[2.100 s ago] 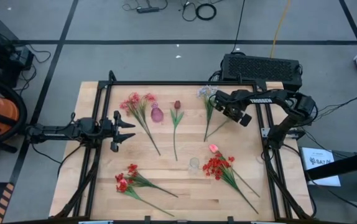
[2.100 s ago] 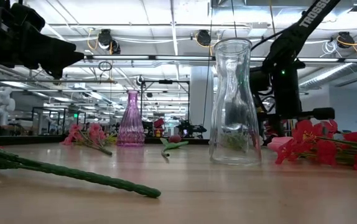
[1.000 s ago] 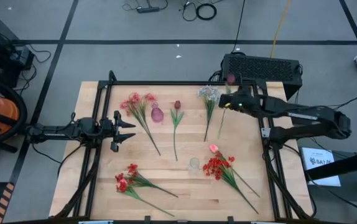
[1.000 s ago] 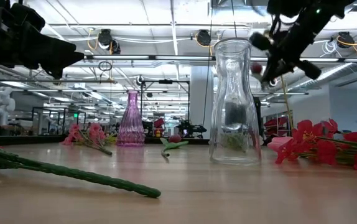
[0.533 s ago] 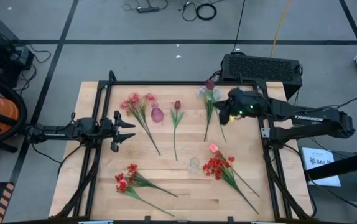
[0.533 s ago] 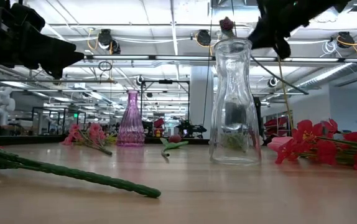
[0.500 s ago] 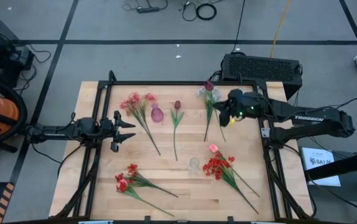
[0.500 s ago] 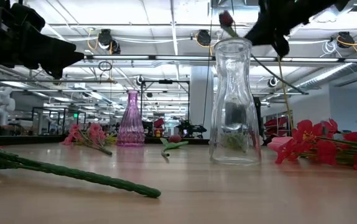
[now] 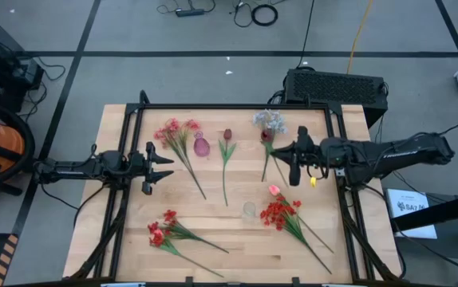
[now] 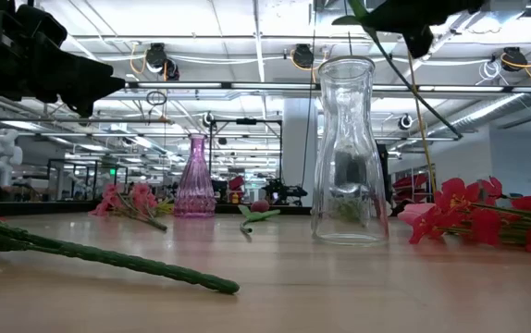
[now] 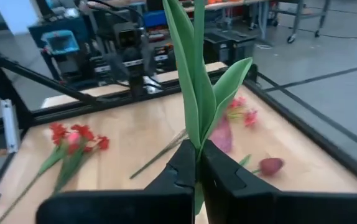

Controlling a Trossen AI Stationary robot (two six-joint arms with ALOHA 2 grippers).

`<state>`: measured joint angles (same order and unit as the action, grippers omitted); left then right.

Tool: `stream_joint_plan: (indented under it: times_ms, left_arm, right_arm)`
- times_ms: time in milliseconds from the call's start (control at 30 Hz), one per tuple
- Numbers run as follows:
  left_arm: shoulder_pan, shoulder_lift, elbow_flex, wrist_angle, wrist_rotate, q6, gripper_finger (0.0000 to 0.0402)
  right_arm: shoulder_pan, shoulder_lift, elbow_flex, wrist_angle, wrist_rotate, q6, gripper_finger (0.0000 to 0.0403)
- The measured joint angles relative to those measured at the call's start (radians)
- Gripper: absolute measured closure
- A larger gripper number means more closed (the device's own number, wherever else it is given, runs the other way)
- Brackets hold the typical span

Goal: Sort flowers into vase by color
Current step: Put the right dark red tulip into the transparent flower vase

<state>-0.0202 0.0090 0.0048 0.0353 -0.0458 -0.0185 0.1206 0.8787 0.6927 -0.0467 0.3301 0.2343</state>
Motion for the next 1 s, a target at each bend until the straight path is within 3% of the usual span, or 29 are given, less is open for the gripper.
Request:
stream_joint_plan:
  times_ms: [133,333,500,667,867,1000]
  left_arm:
    - [0.0,0.0,0.0,0.0,0.0,0.0,0.0217]
    - [0.0,0.0,0.0,0.0,0.0,0.0,0.0217]
    - [0.0,0.0,0.0,0.0,0.0,0.0,0.0217]
    - [0.0,0.0,0.0,0.0,0.0,0.0,0.0217]
    - [0.0,0.0,0.0,0.0,0.0,0.0,0.0217]
    - [0.0,0.0,0.0,0.0,0.0,0.0,0.0217]
  right_arm:
    - [0.061,-0.039,-0.133,0.202,0.039,0.015,0.0403]
    - [0.13,-0.105,-0.33,0.643,0.037,-0.031,0.0403]
    - [0.165,-0.105,-0.414,0.924,0.012,-0.089,0.0402]
    - [0.179,-0.068,-0.392,0.963,-0.118,-0.108,0.0402]
    - [0.194,0.021,-0.3,0.963,-0.129,-0.183,0.0402]
    - [0.198,0.099,-0.222,0.964,-0.199,-0.246,0.0402]
